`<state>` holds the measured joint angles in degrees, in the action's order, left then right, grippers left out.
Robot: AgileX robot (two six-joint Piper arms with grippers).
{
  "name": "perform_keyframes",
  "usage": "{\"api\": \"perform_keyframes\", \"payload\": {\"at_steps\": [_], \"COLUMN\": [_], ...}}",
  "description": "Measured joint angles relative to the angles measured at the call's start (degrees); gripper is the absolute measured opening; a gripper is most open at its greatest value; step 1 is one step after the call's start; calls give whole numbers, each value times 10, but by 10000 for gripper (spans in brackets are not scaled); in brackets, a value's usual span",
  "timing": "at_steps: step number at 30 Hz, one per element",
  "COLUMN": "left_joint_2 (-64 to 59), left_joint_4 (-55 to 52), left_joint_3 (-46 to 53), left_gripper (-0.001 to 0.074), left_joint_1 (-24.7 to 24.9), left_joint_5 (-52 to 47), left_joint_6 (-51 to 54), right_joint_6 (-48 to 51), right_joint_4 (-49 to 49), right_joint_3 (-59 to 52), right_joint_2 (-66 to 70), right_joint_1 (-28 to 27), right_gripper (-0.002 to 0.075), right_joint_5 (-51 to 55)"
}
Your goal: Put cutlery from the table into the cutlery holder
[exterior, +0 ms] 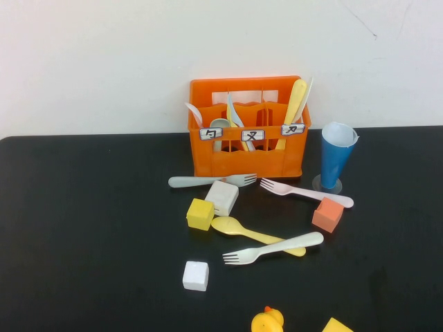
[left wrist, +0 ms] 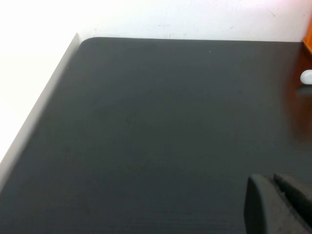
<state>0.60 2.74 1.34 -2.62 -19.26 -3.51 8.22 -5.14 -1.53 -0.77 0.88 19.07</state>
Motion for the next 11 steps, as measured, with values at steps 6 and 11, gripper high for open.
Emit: {"api": "perform_keyframes", "payload": {"at_steps": [6, 11], "left_joint_2": [0, 0], "left_joint_4": [0, 0], "left_joint_3": [0, 0], "left_gripper": [-1, -1], "left_joint_1": [0, 0], "left_joint_5": [0, 0], "left_joint_6": [0, 0], "right_joint_6": [0, 0], "right_joint_4": [0, 0], "right_joint_3": [0, 0], "right_joint_2": [0, 0], "right_joint_1": [0, 0], "right_gripper": [-2, -2], "right_joint_5": [1, 2]}}
